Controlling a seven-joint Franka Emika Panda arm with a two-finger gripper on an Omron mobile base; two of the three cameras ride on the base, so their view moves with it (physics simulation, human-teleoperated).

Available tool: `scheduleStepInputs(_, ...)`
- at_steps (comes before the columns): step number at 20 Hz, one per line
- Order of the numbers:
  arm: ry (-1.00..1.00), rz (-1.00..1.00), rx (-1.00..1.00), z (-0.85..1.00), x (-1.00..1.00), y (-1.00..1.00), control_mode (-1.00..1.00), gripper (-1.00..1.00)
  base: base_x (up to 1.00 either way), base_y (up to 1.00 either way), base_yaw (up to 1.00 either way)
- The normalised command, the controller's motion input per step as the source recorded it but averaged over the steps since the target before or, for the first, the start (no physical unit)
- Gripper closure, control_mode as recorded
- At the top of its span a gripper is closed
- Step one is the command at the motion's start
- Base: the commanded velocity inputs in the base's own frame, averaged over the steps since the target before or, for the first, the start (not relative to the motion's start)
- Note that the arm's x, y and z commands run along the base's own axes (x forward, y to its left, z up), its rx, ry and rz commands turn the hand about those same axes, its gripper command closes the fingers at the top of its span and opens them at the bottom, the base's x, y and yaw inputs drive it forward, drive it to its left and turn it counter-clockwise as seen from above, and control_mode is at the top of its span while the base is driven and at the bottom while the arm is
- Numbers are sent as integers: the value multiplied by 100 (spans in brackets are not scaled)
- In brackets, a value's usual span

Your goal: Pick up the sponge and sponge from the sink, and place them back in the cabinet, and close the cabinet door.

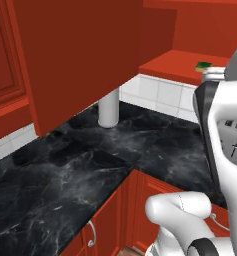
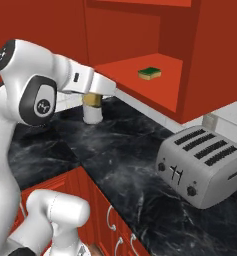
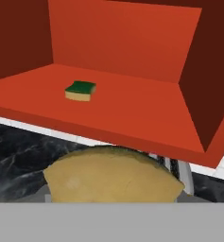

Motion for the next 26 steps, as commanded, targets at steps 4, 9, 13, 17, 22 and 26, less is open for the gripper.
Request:
scheduleStepInputs(4,0,0,0,0,43,-8,-100,100,0,0,0)
scheduleStepInputs(9,-2,0,0,0,38,-11,-100,100,0,0,0)
scheduleStepInputs(13,-4,0,0,0,33,-18,-100,100,0,0,0)
scheduleStepInputs(17,-3,-1,-1,0,28,-23,-100,100,0,0,0)
scheduleStepInputs(22,-2,-1,0,0,25,-25,-100,100,0,0,0)
scheduleStepInputs(26,0,-1,0,0,25,-23,-100,100,0,0,0)
